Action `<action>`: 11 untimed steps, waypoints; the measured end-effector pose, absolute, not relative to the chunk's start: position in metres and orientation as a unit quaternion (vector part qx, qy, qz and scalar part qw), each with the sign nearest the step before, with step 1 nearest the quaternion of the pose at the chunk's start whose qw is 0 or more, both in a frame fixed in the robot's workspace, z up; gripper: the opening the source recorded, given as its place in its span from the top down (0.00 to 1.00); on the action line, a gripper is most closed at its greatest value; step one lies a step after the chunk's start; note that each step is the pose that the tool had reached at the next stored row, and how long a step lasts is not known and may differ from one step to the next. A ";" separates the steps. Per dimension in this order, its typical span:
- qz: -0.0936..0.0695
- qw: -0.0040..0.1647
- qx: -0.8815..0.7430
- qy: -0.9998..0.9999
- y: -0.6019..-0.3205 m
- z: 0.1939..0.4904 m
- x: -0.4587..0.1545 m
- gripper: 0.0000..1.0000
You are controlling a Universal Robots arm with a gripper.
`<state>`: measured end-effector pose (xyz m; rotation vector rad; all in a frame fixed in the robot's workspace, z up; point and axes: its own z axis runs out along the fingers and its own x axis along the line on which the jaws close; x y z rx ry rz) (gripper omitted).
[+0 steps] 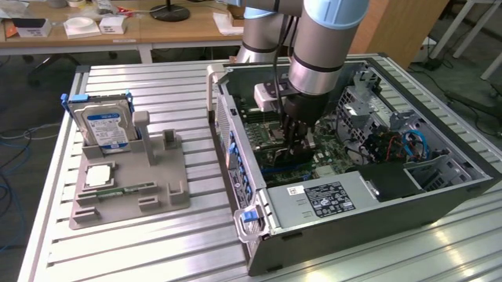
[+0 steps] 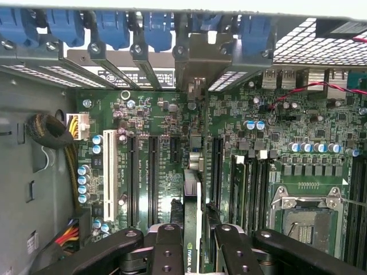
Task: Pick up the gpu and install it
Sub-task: 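Insert the gpu into the slot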
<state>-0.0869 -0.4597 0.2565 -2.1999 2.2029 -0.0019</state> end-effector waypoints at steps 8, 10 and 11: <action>-0.001 0.014 -0.707 0.707 -0.459 0.254 -0.088 0.74; -0.001 0.014 -0.707 0.707 -0.459 0.253 -0.088 0.74; -0.001 0.014 -0.707 0.707 -0.459 0.252 -0.088 0.74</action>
